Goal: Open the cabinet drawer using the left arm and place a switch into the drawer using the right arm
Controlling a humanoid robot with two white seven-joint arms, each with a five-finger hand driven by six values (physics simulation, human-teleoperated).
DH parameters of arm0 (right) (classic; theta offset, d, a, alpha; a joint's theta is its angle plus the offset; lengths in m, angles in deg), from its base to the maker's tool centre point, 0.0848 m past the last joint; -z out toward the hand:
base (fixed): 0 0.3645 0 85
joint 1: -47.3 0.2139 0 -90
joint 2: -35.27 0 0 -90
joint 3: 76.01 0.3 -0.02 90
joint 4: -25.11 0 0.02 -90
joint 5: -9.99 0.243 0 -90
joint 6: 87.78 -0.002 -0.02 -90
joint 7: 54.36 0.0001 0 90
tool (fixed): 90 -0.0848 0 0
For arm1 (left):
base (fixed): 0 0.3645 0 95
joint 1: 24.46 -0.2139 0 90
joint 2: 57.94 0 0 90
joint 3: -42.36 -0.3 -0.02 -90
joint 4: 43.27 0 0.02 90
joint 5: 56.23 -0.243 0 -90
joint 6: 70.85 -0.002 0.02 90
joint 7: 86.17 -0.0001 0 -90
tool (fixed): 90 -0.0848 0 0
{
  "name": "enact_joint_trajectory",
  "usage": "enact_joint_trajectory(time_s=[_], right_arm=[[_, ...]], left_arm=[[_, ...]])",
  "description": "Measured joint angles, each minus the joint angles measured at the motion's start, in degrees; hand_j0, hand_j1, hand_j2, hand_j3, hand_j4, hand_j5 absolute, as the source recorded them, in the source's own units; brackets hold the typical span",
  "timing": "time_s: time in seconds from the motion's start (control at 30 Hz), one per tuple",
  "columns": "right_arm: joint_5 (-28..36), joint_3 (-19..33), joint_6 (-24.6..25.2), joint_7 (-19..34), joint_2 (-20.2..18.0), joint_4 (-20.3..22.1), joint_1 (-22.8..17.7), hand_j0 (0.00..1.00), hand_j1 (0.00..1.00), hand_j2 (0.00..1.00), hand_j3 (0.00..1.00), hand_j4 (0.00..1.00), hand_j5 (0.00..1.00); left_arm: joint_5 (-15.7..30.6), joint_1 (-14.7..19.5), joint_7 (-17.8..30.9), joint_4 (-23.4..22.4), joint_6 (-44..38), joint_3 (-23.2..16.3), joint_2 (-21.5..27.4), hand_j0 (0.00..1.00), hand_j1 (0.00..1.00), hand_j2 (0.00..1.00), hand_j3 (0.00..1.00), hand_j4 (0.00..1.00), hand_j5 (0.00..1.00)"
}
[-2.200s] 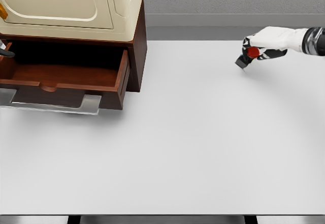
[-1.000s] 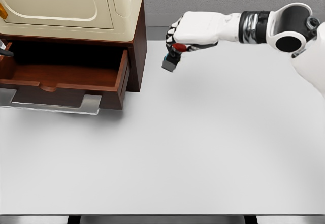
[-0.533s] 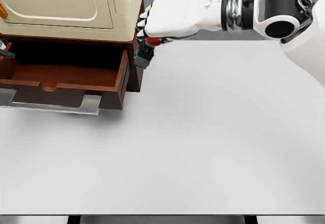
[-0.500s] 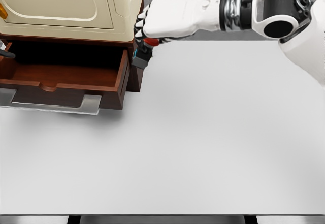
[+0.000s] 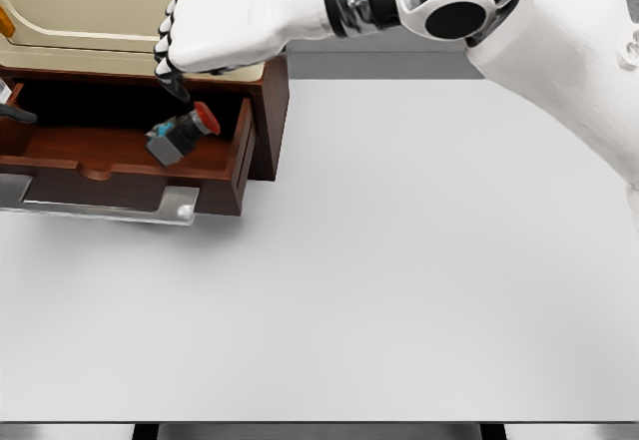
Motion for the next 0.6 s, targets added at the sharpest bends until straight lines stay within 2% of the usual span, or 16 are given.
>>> enact_joint_trajectory(time_s=[0.1,0.13,0.17,0.2,0.27,0.3,0.37,0.4,0.47,0.53,0.6], right_arm=[[0.11,-1.41,0.05,-0.02,3.76,-4.75,1.58,0.47,0.47,0.47,0.47,0.47,0.47],[0.08,-1.79,0.05,-0.02,4.95,-6.58,1.85,0.5,0.5,0.5,0.5,0.5,0.5],[0.04,-2.03,0.04,-0.02,5.85,-7.91,2.02,0.84,0.84,0.84,0.84,0.84,0.84],[-0.07,-2.14,0.05,-0.02,6.43,-8.76,2.55,1.0,1.0,1.0,1.0,1.0,1.0],[-0.2,-2.12,0.02,-0.02,6.46,-8.01,1.94,1.0,1.0,1.0,1.0,1.0,1.0],[-0.24,-1.79,0.0,-0.02,5.21,-5.59,0.8,1.0,1.0,1.0,1.0,1.0,1.0],[-0.11,-0.32,0.01,-0.02,0.86,1.9,-0.88,1.0,1.0,1.0,1.0,1.0,1.0],[0.32,0.5,0.01,-0.02,-2.05,5.85,-2.63,1.0,1.0,1.0,1.0,1.0,1.0],[2.7,1.68,0.06,-0.03,-8.9,11.53,-3.51,1.0,1.0,1.0,1.0,1.0,1.0],[5.63,2.76,0.06,-0.02,-17.39,14.64,-5.09,1.0,1.0,1.0,1.0,1.0,1.0],[7.38,3.4,0.02,-0.01,-25.83,16.16,-9.84,1.0,1.0,1.0,1.0,1.0,1.0]], left_arm=[[-0.39,-0.01,0.0,0.04,0.0,-0.07,-0.24,1.0,1.0,1.0,1.0,1.0,1.0],[-0.44,-0.01,0.0,0.05,-0.01,-0.07,-0.29,1.0,1.0,1.0,1.0,1.0,1.0],[-0.51,-0.16,0.0,0.05,-0.01,-0.08,-0.35,1.0,1.0,1.0,1.0,1.0,1.0],[-0.55,-0.14,0.0,0.05,-0.01,-0.08,-0.39,1.0,1.0,1.0,1.0,1.0,1.0],[-0.61,-0.15,0.0,0.06,-0.01,-0.08,-0.41,1.0,1.0,1.0,1.0,1.0,1.0],[-0.63,0.03,0.0,0.06,0.0,-0.08,-0.41,1.0,1.0,1.0,1.0,1.0,1.0],[-0.58,-0.02,0.0,0.08,-0.02,-0.08,-0.43,1.0,1.0,1.0,1.0,1.0,1.0],[-0.6,0.01,0.0,0.14,0.01,-0.09,-0.51,1.0,1.0,1.0,1.0,1.0,1.0],[-0.62,0.0,0.0,0.32,0.11,-0.02,-0.78,1.0,1.0,1.0,1.0,1.0,1.0],[-0.59,0.5,0.0,0.43,0.45,0.09,-1.37,1.0,1.0,1.0,1.0,1.0,1.0],[-0.44,1.92,-0.01,0.5,0.79,0.23,-2.57,1.0,1.0,1.0,1.0,1.0,1.0]])
